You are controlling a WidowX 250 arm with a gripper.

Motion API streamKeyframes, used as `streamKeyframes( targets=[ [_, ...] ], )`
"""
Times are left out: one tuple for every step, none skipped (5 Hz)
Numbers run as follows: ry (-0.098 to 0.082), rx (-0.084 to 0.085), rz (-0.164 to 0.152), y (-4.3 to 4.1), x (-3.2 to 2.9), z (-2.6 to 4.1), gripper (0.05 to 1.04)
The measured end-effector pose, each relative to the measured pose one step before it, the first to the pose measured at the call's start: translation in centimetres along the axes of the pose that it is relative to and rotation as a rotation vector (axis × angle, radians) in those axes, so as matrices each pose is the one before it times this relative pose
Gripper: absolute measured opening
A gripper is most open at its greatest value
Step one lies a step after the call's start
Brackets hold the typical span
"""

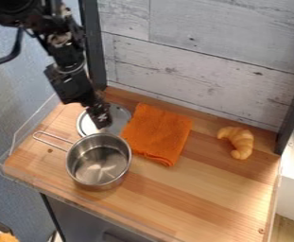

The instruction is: Move the pot to the lower right side

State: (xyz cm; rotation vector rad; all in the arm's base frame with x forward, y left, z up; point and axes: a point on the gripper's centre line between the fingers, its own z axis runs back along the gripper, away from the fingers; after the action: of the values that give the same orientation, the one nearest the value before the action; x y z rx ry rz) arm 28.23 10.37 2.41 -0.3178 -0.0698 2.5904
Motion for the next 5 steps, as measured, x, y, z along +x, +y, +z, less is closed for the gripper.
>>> streamKeyframes(
  targets=[
    [-0.0109, 0.0105, -0.0072, -0.123, 1.585, -0.149, 1.000],
    [-0.0243, -0.0002, -0.0104, -0.138, 0.548, -0.760, 1.000],
    [-0.0385, 0.0323, -0.0001, 0.265, 0.591, -1.660, 1.000],
    [-0.0050, 0.0204, -0.0102, 0.114, -0.300, -1.075, 1.000],
    [-0.0221, 0.0114, -0.0074, 0.426, -0.044, -0.988, 0.964]
  ],
)
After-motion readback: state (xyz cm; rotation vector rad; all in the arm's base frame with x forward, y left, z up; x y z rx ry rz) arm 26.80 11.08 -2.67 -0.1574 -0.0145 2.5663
